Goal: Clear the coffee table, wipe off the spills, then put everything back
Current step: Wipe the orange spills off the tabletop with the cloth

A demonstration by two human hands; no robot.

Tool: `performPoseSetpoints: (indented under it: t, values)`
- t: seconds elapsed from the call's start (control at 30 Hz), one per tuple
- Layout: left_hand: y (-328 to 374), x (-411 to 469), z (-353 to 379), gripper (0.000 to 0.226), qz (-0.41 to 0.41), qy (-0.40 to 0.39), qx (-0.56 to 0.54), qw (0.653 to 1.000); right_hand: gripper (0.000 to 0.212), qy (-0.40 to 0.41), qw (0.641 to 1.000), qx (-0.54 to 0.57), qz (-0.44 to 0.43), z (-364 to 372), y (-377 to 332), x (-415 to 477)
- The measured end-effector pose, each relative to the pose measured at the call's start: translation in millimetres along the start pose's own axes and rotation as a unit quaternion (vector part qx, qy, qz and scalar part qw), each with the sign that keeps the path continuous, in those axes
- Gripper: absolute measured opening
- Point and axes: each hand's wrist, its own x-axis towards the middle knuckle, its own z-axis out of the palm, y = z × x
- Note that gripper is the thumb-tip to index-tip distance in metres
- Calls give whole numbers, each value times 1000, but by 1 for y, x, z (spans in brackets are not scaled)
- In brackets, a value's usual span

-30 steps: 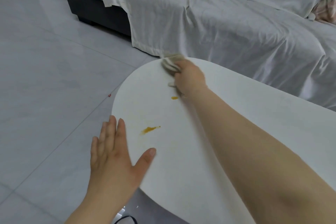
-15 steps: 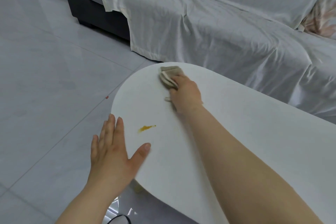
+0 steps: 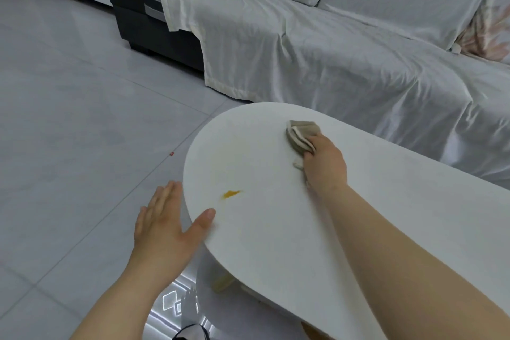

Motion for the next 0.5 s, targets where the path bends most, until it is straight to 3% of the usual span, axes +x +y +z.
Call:
performPoseSetpoints:
  t: [0.1, 0.2, 0.33, 0.5]
  values:
    - [-4, -1, -4, 56, -5, -42, -3, 999, 48, -26, 999, 11, -30, 12, -25, -16]
    - [-4, -1, -6, 49, -5, -57, -44, 997, 52, -120, 981, 62, -142, 28, -62, -50]
    - [-7, -2, -10, 46, 1, -65, -105, 992, 48, -200, 940, 27, -273, 35, -71, -69]
    - [-7, -3, -13, 53, 13, -59, -108, 992, 47, -103, 982, 8, -159, 25, -62, -52]
